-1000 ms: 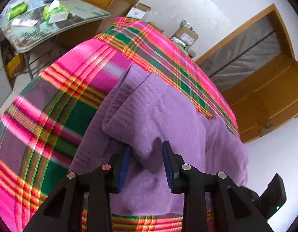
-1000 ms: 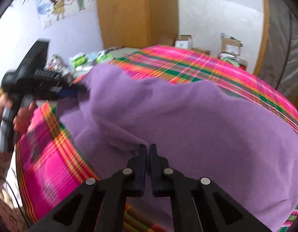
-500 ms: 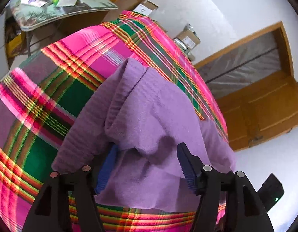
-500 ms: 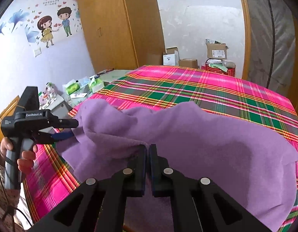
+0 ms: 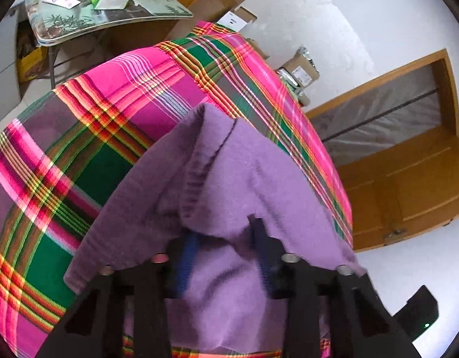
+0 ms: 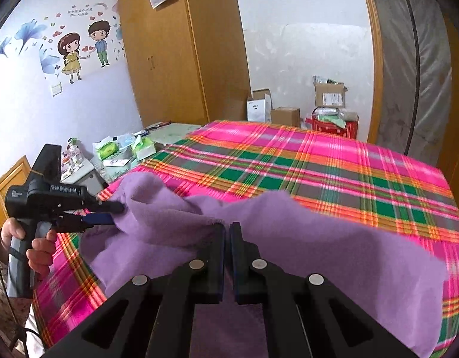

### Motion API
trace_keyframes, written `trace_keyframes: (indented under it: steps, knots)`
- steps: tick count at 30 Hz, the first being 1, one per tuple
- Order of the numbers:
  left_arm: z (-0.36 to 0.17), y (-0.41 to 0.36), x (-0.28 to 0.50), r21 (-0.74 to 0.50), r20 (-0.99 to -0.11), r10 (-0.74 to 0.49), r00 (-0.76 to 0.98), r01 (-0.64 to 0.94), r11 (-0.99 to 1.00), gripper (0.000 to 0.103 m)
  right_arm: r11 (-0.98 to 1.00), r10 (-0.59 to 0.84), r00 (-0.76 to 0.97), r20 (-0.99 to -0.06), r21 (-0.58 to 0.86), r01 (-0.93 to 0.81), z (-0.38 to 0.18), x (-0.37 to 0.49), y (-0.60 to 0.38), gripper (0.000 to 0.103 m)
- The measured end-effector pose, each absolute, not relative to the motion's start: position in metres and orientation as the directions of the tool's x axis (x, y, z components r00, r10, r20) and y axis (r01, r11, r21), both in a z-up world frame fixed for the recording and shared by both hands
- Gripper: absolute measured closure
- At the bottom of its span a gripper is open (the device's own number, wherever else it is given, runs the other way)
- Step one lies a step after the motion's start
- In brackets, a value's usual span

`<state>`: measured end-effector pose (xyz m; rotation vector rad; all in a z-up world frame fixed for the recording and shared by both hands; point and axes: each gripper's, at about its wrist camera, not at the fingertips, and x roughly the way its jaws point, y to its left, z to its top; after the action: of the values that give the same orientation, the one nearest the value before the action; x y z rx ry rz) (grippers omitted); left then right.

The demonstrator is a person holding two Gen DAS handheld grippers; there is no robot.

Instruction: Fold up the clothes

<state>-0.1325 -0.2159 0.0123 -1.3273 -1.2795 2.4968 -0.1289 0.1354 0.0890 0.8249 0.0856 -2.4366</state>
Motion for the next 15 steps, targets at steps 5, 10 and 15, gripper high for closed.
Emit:
trace_keyframes:
  steps: [5, 10, 15]
  knots:
    - [0.018, -0.217, -0.142, -0.681, -0.660, 0.384, -0.646, 0.297, -0.670, 0.074, -0.856, -0.461, -0.679, -0.572, 0.085, 0.510, 0.097, -0.150, 0.131, 0.099]
    - [0.029, -0.219, -0.158, -0.670, -0.645, 0.351, -0.678, 0.281, -0.687, 0.075, -0.873, -0.434, -0.687, -0.583, 0.084, 0.481, 0.102, -0.178, 0.126, 0.099]
    - [0.031, -0.222, -0.179, -0.653, -0.644, 0.338, -0.686, 0.261, -0.711, 0.075, -0.891, -0.391, -0.710, -0.586, 0.047, 0.452, 0.106, -0.207, 0.115, 0.099]
